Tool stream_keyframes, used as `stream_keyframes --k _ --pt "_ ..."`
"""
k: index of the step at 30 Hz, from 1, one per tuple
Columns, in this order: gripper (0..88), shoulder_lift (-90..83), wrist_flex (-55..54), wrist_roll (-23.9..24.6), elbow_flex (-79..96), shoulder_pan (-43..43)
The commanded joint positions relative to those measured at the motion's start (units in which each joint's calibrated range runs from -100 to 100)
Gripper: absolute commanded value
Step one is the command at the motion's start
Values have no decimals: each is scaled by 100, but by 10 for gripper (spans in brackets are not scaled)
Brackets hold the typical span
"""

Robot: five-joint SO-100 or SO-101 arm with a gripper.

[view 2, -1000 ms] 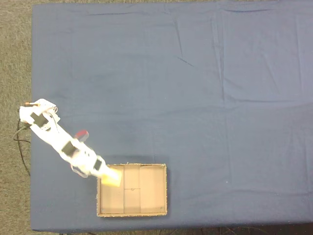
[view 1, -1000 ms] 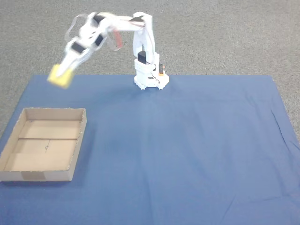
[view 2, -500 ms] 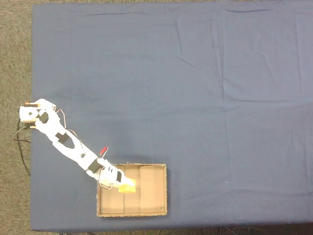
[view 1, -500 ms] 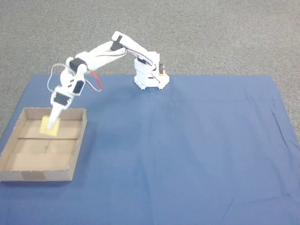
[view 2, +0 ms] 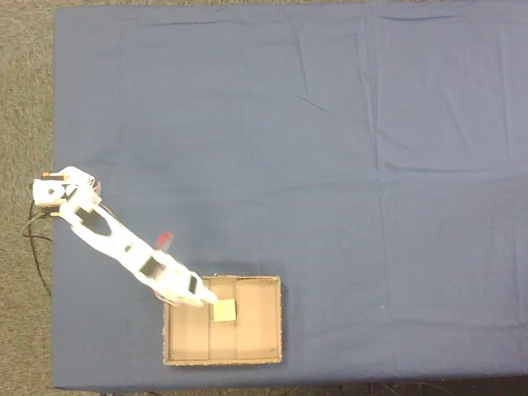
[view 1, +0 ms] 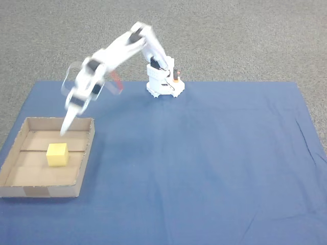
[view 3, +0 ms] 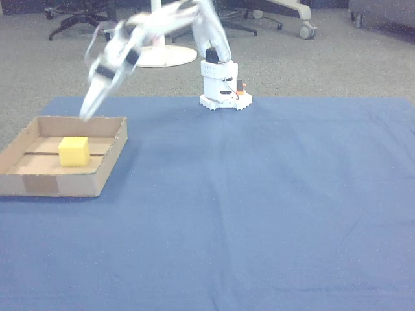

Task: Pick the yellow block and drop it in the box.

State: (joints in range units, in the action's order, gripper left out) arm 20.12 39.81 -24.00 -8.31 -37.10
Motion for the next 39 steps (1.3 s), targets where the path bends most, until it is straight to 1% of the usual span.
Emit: stream_keyframes --k 1,2,3,4,5,7,9,12,16,20,25,28,34,39 --pt "2 -3899 -496 1050 2550 395" --pt "2 -4979 -1001 1319 3627 686" --pt "2 -6187 -1761 1397 4948 1142" --pt "2 -7310 -2282 1377 6179 1606" --pt "2 -8323 -2323 1265 7184 2180" --pt "2 -9623 -2282 1538 8668 2935" --pt "2 -10366 -2009 1661 9736 3360" --pt "2 -10931 -1224 1690 10559 3714" --pt "2 -11404 -215 1788 10804 3879" --pt "2 -11767 446 1871 10804 4020" --pt "2 -11767 579 2252 10804 4130" --pt "2 -11767 785 2247 10804 4225" --pt "2 -11767 785 2310 10804 4146" --pt "10 -11776 785 2476 10804 4005"
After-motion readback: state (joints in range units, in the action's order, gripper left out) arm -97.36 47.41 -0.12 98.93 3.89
